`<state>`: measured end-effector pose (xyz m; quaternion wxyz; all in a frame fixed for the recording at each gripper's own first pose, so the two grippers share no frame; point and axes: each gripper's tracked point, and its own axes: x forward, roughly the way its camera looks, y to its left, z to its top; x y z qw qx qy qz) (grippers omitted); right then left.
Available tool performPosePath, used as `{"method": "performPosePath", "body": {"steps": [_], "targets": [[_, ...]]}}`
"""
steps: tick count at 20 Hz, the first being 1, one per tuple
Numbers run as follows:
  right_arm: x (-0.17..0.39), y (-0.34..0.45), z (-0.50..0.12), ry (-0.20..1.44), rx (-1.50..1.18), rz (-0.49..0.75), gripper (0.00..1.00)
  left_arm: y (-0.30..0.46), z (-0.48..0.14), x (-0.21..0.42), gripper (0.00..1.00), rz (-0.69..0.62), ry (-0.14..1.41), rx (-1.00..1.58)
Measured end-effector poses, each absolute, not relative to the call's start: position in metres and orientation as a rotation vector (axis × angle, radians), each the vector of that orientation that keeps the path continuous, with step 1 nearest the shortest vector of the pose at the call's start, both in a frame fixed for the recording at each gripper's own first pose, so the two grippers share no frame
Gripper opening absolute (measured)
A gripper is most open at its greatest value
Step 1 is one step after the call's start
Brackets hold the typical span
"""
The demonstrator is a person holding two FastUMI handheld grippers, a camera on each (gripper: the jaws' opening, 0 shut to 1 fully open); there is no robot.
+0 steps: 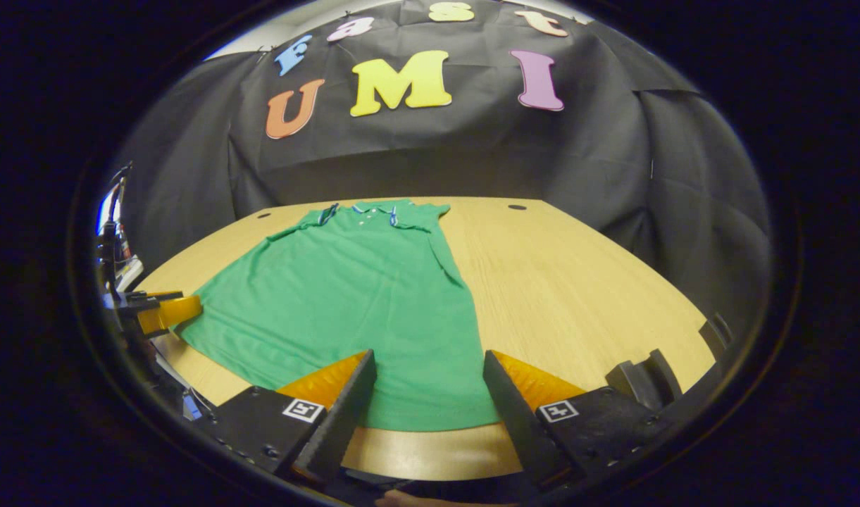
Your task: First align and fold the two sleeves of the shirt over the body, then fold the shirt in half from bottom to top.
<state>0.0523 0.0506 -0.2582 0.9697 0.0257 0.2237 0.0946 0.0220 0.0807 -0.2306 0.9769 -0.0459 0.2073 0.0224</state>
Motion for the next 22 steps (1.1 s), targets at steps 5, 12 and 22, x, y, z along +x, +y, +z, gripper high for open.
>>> {"method": "performPosePath", "body": {"steps": [5,12,22], "targets": [[0.059,0.063,-0.26,0.45,0.069,0.21,0.52,0.07,-0.231,0.025,0.47,0.034,0.438,-0.081],[0.068,0.075,-0.251,0.45,0.052,0.269,0.01,0.061,-0.221,0.035,0.06,0.02,0.43,-0.156],[0.084,0.082,-0.146,0.25,-0.022,0.285,0.01,0.075,-0.138,0.055,0.06,0.012,0.304,-0.127]]}}
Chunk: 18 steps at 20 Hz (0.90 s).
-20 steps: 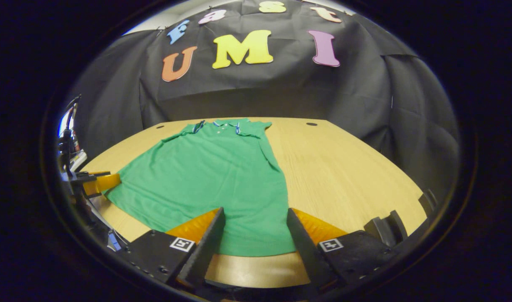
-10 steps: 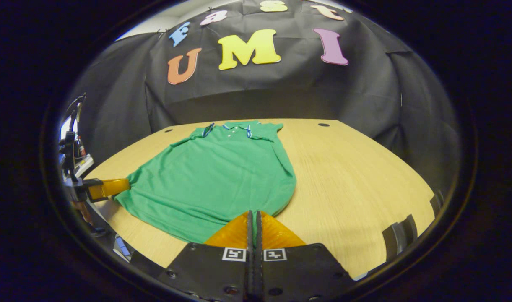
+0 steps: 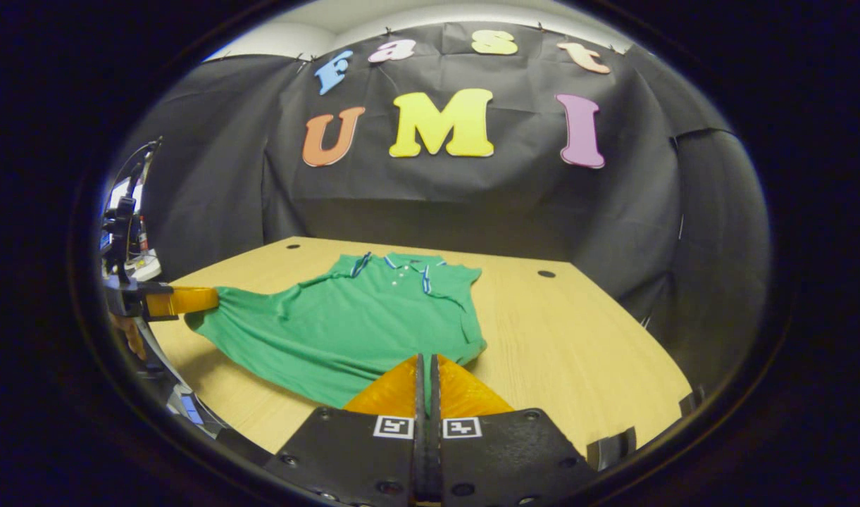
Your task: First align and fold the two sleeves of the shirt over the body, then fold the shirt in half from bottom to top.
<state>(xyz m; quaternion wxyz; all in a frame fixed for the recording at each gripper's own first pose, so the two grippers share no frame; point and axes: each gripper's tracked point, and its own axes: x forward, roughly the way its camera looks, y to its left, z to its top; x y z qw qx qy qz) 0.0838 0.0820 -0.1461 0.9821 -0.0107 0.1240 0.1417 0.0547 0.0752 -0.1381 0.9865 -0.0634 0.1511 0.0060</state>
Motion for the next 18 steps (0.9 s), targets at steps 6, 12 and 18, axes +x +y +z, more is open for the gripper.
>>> {"method": "performPosePath", "body": {"steps": [6,12,18], "targets": [[0.146,0.086,-0.098,0.203,-0.003,0.257,0.0,0.091,-0.094,0.11,0.06,0.014,0.235,-0.129],[0.251,0.099,-0.059,0.182,0.036,0.219,0.01,0.106,-0.061,0.212,0.06,-0.018,0.172,-0.144],[0.372,0.122,-0.039,0.184,0.011,0.169,0.0,0.118,-0.05,0.315,0.06,0.0,0.162,-0.096]]}}
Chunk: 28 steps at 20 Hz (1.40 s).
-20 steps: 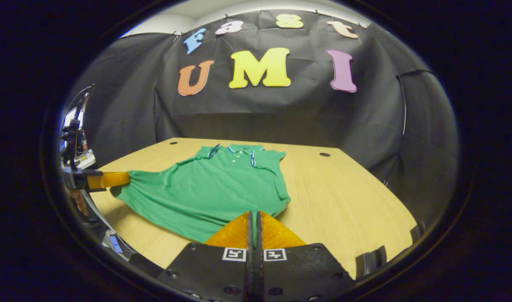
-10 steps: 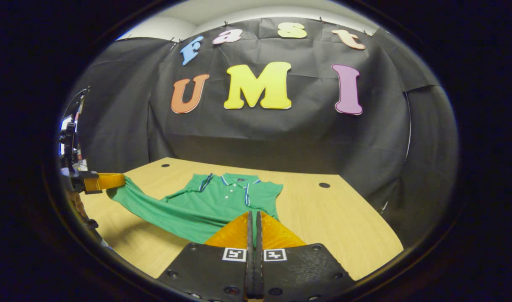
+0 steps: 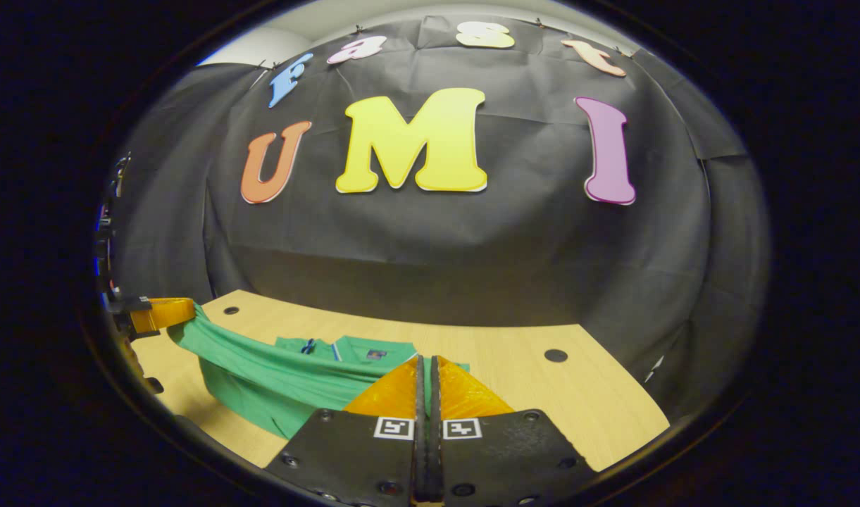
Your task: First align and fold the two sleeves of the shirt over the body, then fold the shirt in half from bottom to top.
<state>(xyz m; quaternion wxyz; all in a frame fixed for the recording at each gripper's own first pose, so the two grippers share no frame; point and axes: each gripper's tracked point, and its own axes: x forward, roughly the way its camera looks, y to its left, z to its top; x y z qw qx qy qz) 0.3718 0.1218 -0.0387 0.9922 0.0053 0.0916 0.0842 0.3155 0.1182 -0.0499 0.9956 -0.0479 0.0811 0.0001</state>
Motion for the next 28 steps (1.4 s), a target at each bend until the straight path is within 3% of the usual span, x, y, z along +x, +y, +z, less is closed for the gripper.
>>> {"method": "performPosePath", "body": {"steps": [8,14,15,16,19,28], "targets": [[0.534,0.151,-0.08,0.256,-0.004,0.145,0.0,0.13,-0.091,0.463,0.06,-0.002,0.194,-0.146],[0.58,0.159,-0.149,0.328,-0.021,0.133,0.01,0.127,-0.152,0.506,0.06,-0.02,0.278,-0.152],[0.584,0.157,-0.153,0.326,-0.006,0.124,0.05,0.127,-0.156,0.505,0.1,-0.014,0.287,-0.152],[0.587,0.153,-0.153,0.324,0.016,0.11,0.1,0.123,-0.159,0.507,0.04,-0.024,0.292,-0.156],[0.589,0.142,-0.153,0.339,0.044,0.079,0.96,0.121,-0.154,0.51,1.0,-0.012,0.291,-0.132],[0.529,0.133,-0.089,0.255,-0.022,0.071,0.96,0.114,-0.111,0.472,1.0,0.007,0.252,-0.118]]}}
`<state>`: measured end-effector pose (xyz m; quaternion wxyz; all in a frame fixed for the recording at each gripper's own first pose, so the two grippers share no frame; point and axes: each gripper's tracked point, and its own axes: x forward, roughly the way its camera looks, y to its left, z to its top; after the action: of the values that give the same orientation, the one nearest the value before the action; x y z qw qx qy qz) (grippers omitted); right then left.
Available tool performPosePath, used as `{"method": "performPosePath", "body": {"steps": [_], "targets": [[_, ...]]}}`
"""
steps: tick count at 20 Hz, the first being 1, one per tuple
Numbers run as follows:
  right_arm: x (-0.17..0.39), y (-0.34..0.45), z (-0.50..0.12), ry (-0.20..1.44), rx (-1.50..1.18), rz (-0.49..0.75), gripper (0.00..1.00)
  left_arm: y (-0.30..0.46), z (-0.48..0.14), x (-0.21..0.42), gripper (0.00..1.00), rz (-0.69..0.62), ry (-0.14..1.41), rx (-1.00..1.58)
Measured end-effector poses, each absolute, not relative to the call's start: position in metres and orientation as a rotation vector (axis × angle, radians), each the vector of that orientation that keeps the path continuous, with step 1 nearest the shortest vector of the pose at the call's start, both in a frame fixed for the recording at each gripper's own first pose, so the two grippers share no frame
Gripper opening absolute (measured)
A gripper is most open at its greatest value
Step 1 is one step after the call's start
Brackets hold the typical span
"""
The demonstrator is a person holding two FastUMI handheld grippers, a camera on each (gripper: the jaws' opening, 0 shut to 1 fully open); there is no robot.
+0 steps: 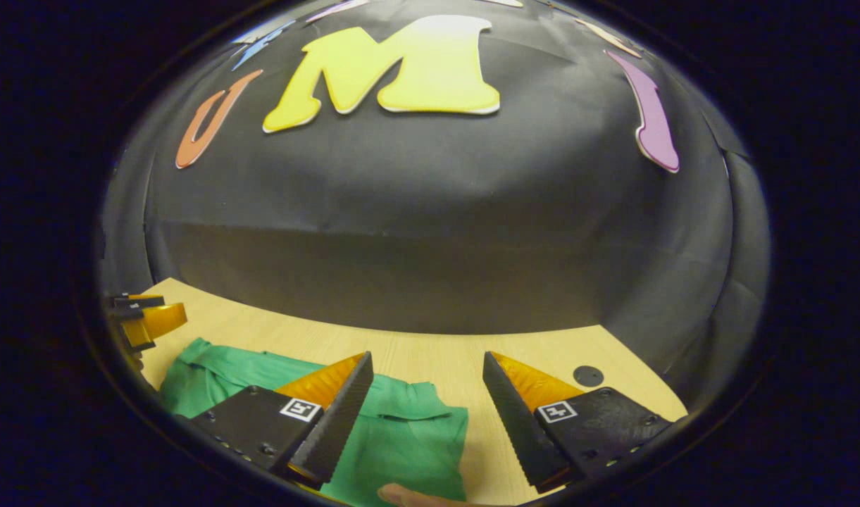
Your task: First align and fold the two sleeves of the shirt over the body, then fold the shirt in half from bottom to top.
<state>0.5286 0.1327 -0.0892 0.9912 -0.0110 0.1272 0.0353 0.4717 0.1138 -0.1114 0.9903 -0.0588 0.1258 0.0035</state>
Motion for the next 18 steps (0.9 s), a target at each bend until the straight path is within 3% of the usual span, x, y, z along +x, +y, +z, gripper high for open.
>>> {"method": "performPosePath", "body": {"steps": [8,13,18], "targets": [[0.399,0.101,-0.025,0.167,0.05,0.076,0.96,0.073,-0.053,0.339,1.0,-0.028,0.19,-0.02],[0.294,0.079,-0.012,0.129,0.015,0.103,0.95,0.052,-0.011,0.233,1.0,-0.015,0.115,0.002],[0.185,0.058,-0.021,0.073,-0.027,0.143,0.95,0.041,-0.009,0.15,1.0,0.039,0.098,-0.003]]}}
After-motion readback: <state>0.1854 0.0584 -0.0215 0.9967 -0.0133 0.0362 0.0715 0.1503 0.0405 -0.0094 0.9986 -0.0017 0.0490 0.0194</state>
